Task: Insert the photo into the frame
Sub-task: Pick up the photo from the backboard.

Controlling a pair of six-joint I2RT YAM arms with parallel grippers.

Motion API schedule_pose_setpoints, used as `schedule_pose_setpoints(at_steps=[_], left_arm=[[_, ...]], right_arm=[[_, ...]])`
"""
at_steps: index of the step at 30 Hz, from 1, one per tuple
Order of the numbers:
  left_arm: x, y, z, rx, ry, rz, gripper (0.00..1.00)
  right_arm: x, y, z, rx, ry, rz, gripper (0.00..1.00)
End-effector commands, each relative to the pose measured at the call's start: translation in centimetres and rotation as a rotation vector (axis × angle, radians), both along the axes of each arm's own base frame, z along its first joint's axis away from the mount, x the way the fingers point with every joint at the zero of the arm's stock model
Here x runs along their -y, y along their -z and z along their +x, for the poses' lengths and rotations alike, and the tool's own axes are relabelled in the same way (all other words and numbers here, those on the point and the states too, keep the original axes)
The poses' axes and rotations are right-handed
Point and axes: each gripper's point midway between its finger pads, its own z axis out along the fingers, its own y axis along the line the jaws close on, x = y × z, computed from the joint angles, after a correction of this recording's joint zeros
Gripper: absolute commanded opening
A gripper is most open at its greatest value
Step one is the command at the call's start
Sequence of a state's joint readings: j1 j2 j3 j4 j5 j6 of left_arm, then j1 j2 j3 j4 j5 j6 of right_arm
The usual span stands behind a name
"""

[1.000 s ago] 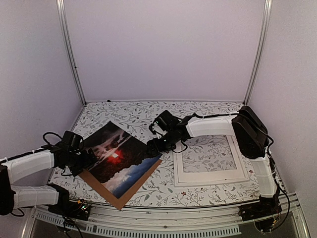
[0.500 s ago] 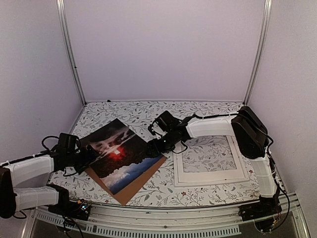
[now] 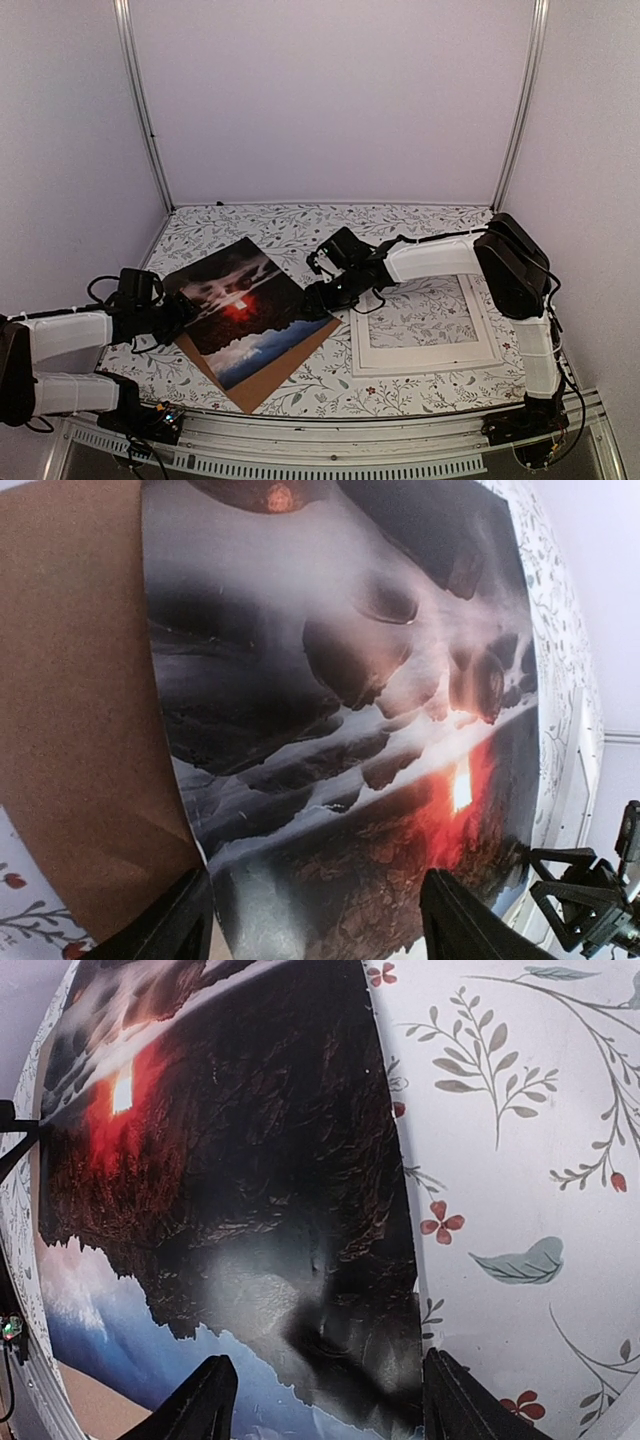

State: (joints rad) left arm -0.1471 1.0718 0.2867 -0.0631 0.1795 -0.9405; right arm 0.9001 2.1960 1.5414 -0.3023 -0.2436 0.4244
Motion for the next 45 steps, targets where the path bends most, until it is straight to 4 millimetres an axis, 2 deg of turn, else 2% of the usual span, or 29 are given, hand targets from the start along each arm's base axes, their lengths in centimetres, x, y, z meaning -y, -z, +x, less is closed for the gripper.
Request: schedule_pose_setpoints(at_steps=[1,4,14,20,25,29,34,38,45], left_arm=[[0.9,-0.1,0.0,0.029,0.031,-0.067,0.7],[1.1,-0.7,0.2,0.069,0.033,-0.099,0.65],[1.5,-3.7,1.7,0.198,0.066,-0.155,0.61],[1.8,-4.3,2.2,0.237,0.091,-0.17,0.56],[1.9,-4.5,2.5,0.255,0.102,-0.167,0.51],[2.0,-4.7,2.6,0.274,0.118,-0.162,0.46],[2.1,-4.5,2.9,0.266,0.126,-0.156,0.38],[2.1,-3.4,2.9,0.204,0.135,-0.143,0.28],[2.6,-3.5,3.5,0.189,0.175,-0.136,0.06]], right_arm=[[0.8,2.0,-2.5,-0.098,-0.015,-0.035,0.66],[0.9,2.3,-2.7,-0.107,-0.015,-0.038,0.66],[1.2,2.9,-2.9,-0.113,-0.015,-0.055,0.65],[1.2,2.8,-2.9,-0.112,-0.014,-0.051,0.63],[0.9,2.3,-2.7,-0.102,-0.015,-0.038,0.54],[0.5,2.0,-2.6,-0.101,-0.024,-0.026,0.52],[0.6,2.5,-2.8,-0.115,-0.029,-0.032,0.52],[0.6,2.3,-2.8,-0.11,-0.028,-0.034,0.52],[0.8,0.2,-1.7,-0.048,-0.017,-0.048,0.53]])
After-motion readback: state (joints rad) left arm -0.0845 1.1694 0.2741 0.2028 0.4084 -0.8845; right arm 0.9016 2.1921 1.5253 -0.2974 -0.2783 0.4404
